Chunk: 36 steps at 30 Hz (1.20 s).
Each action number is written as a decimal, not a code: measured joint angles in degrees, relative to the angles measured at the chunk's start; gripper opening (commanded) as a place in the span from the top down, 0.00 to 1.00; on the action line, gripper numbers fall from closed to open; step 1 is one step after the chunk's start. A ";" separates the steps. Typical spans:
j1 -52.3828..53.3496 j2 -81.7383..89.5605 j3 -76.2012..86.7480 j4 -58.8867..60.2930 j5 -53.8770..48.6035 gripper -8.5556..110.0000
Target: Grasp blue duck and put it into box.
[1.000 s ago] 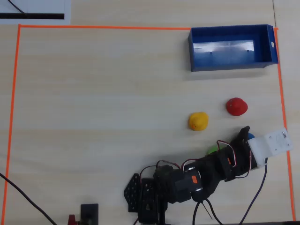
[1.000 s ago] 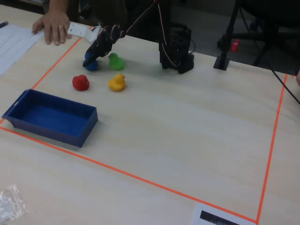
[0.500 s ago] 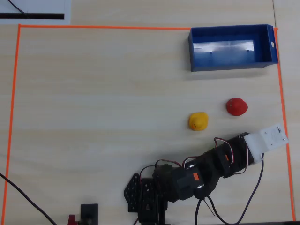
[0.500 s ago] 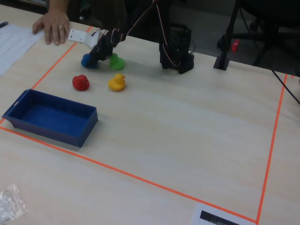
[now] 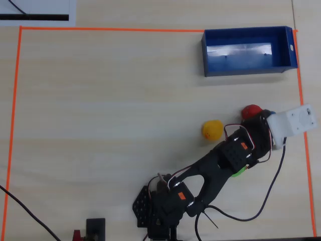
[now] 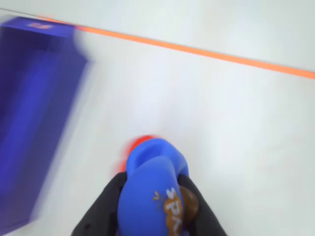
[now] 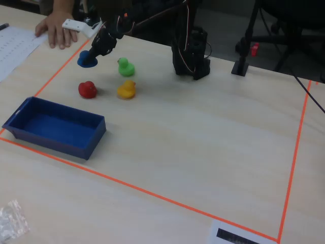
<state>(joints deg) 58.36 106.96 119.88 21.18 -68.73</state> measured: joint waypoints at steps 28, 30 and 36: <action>-23.82 -49.48 -48.87 -4.83 3.78 0.73; -23.12 -49.92 -48.87 -5.19 2.55 0.71; -21.97 -43.07 -38.94 -5.98 2.02 0.66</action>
<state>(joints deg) 36.39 63.90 80.95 15.21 -66.71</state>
